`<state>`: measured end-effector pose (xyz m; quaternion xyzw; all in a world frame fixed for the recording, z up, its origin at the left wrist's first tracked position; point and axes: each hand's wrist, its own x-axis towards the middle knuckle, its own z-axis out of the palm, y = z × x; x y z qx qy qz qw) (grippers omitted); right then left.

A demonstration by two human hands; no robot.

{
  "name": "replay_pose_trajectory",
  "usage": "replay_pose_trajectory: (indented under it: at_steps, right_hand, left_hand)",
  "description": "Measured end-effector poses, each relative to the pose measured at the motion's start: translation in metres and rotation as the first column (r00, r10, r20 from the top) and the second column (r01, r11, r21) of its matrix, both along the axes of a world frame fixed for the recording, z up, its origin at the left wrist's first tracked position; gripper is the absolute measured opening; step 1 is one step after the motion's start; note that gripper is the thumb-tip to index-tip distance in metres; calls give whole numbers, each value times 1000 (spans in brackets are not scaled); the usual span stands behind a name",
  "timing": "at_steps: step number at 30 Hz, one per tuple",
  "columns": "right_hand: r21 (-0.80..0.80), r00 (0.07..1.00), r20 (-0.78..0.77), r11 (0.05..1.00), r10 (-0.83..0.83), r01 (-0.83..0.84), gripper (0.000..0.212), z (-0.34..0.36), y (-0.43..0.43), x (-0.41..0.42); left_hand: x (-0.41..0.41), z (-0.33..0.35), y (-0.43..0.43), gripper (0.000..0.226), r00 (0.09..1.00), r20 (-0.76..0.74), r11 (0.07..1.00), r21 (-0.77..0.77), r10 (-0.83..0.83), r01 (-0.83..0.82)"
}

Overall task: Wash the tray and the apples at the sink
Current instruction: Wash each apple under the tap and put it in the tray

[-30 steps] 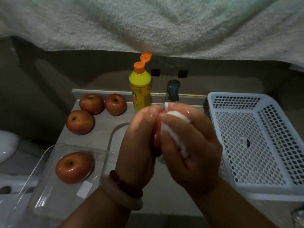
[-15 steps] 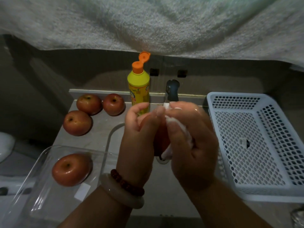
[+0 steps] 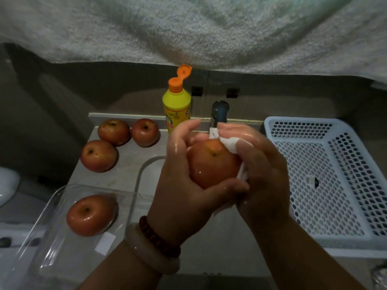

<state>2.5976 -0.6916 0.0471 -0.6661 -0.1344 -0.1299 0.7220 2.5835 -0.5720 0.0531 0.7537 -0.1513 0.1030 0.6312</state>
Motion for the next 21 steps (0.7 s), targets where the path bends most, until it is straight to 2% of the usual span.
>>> replay_pose_trajectory:
  at_steps: [2, 3, 5, 6, 7, 9, 11, 13, 15, 16, 18, 19, 21]
  right_hand:
    - [-33, 991, 103, 996, -85, 89, 20, -4, -3, -3]
    - [-124, 973, 207, 984, -100, 127, 20, -5, -2, -5]
    - [-247, 913, 407, 961, -11, 122, 19, -3, -3, -7]
    - [-278, 895, 445, 953, 19, 118, 21, -2, -4, -7]
    - [-299, 890, 454, 948, 38, 112, 22, 3, -4, -6]
    - [-294, 935, 354, 953, 34, 77, 23, 9, -2, -5]
    - [-142, 992, 127, 990, 26, -7, 26, 8, 1, -4]
    - [-30, 1000, 0, 999, 27, -27, 26, 5, 3, -4]
    - [-49, 996, 40, 996, 81, -79, 26, 3, 0, -5]
    - [-115, 987, 106, 987, 121, -109, 26, 3, -4, -6]
    - [-326, 944, 288, 943, 158, -58, 28, 4, -9, -6]
    - [-381, 925, 351, 925, 145, 0, 28, 4, -9, -5]
    - [-348, 943, 332, 932, 23, 100, 25, -2, -8, -6]
  left_hand:
    - [-1, 1, 0, 93, 988, -141, 986, -161, -56, 33]
    - [0, -1, 0, 95, 982, -177, 977, -209, -71, 33]
    - [-2, -1, 1, 91, 988, -149, 979, -205, -43, 11]
    - [-3, 0, 1, 86, 996, -86, 985, -174, -20, 5]
    - [-4, -1, 2, 82, 1000, -1, 991, -134, 13, -13]
    - [-3, -4, 4, 81, 980, 181, 996, 20, 81, -86]
    - [0, -6, 7, 84, 947, 305, 971, 179, 96, -156]
    - [3, -7, 9, 89, 944, 326, 964, 228, 53, -133]
    - [4, -6, 10, 92, 958, 284, 978, 188, 29, -86]
    - [3, -7, 10, 94, 969, 247, 986, 154, 22, -61]
    - [0, -8, 10, 97, 979, 203, 993, 109, 27, -50]
    - [-1, -9, 10, 95, 979, 201, 993, 104, 40, -62]
    - [-3, -11, 10, 88, 975, 208, 987, 121, 79, -106]
